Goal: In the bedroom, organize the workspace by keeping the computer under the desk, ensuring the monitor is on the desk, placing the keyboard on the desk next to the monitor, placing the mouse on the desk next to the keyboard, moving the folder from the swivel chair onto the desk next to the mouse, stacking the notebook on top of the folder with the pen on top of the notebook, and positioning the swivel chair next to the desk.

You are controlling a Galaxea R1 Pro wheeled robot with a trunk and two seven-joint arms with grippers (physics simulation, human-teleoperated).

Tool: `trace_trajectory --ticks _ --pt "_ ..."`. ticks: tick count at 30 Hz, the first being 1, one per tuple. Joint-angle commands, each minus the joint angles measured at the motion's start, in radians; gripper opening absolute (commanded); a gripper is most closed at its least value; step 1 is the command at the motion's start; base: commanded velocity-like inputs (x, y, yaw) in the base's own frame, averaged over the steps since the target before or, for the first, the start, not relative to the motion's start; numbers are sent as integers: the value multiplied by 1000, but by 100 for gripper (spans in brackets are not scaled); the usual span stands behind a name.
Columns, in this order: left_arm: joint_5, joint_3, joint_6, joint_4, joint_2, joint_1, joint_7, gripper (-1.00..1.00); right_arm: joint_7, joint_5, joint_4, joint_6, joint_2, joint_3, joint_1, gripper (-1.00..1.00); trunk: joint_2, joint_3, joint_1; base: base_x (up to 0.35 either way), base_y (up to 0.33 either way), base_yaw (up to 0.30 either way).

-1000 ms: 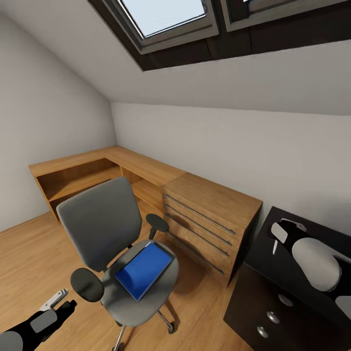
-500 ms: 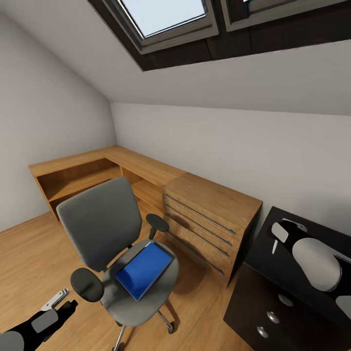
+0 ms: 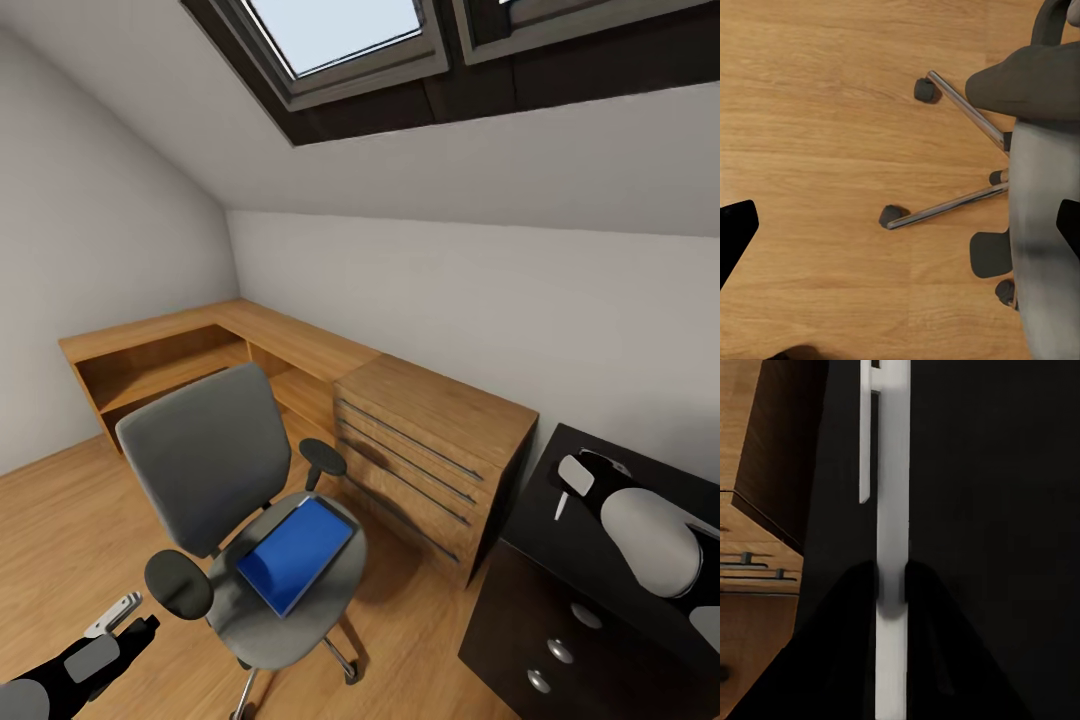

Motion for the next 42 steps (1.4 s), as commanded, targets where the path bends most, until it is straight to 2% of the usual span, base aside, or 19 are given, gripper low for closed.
trace_trajectory --ticks 1,14,26,30,34,35,36,39,42 --pt "2 -3 1 -3 1 -1 7 100 -3 -94 -1 6 0 1 -1 -100 -1 -1 0 0 0 0" --pt "2 -3 1 -3 1 -1 8 100 -4 -94 -1 5 -1 1 -1 -100 -1 -1 0 0 0 0" --pt "2 -3 1 -3 1 -1 11 100 -4 -95 -1 4 -3 0 -1 -100 -85 -39 46 0 0 0" --pt "2 -3 1 -3 1 -1 11 100 -4 -104 0 4 -16 -2 -1 -100 -113 -51 61 0 0 0" --pt "2 -3 1 -3 1 -1 11 100 -4 -171 0 4 -27 -5 -1 -100 -141 -64 77 0 0 0" --pt "2 -3 1 -3 1 -1 11 100 -3 -224 0 4 -40 -5 -1 -100 -148 -67 81 0 0 0" --pt "2 -3 1 -3 1 -1 11 100 -3 -244 0 4 -46 -6 -1 -100 -155 -70 84 0 0 0" --pt "2 -3 1 -3 1 -1 11 100 -3 -273 0 4 -53 -6 -1 -100 -176 -80 96 0 0 0" --pt "2 -3 1 -3 1 -1 11 100 -3 -279 1 5 -54 -6 0 -100 -197 -89 107 0 0 0"
